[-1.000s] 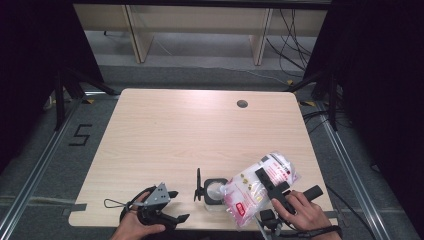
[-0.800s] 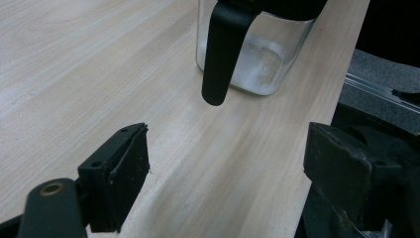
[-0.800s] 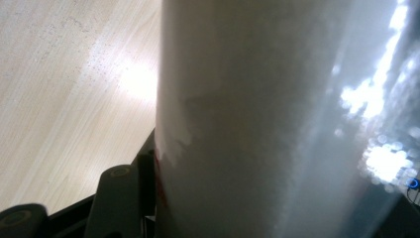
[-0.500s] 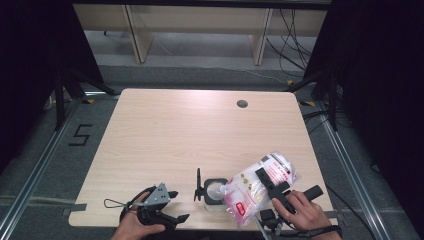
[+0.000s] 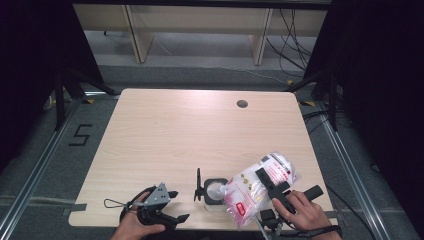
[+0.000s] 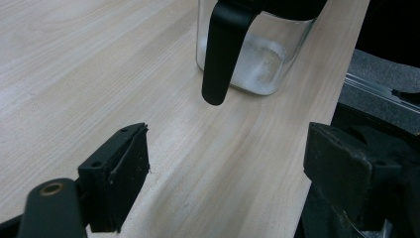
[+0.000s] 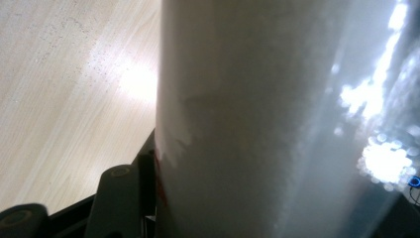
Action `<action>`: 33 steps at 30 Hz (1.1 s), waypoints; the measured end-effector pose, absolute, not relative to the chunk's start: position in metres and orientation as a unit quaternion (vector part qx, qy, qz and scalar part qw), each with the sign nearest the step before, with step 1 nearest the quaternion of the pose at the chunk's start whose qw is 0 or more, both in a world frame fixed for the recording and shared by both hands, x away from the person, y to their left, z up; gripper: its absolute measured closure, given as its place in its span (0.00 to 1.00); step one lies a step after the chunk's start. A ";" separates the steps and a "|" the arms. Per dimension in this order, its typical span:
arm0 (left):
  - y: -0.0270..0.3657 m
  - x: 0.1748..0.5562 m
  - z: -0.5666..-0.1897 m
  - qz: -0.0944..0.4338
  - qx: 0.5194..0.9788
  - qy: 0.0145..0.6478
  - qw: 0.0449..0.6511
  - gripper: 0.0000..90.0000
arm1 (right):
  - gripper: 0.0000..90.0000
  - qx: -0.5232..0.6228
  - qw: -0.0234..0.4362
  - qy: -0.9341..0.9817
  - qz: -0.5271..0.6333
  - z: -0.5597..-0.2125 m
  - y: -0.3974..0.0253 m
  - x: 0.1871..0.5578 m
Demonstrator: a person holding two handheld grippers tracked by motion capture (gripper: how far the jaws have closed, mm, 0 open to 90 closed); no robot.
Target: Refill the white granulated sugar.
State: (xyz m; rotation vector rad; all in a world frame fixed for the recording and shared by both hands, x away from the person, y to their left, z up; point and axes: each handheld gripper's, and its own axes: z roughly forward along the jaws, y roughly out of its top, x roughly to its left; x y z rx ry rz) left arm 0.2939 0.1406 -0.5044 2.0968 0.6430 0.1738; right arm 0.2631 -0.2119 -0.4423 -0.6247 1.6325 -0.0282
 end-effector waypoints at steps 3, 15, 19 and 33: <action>0.141 0.294 -0.504 0.074 0.853 0.261 0.447 0.19 | 0.49 -0.274 0.642 0.716 -0.012 -0.442 -0.212 0.263; 0.140 0.293 -0.504 0.068 0.845 0.269 0.458 0.19 | 0.49 -0.260 0.641 0.722 -0.013 -0.443 -0.214 0.263; 0.140 0.293 -0.504 0.071 0.846 0.267 0.456 0.19 | 0.49 -0.264 0.641 0.720 -0.013 -0.443 -0.214 0.263; 0.142 0.292 -0.504 0.074 0.846 0.270 0.453 0.19 | 0.49 -0.262 0.640 0.722 -0.014 -0.442 -0.213 0.262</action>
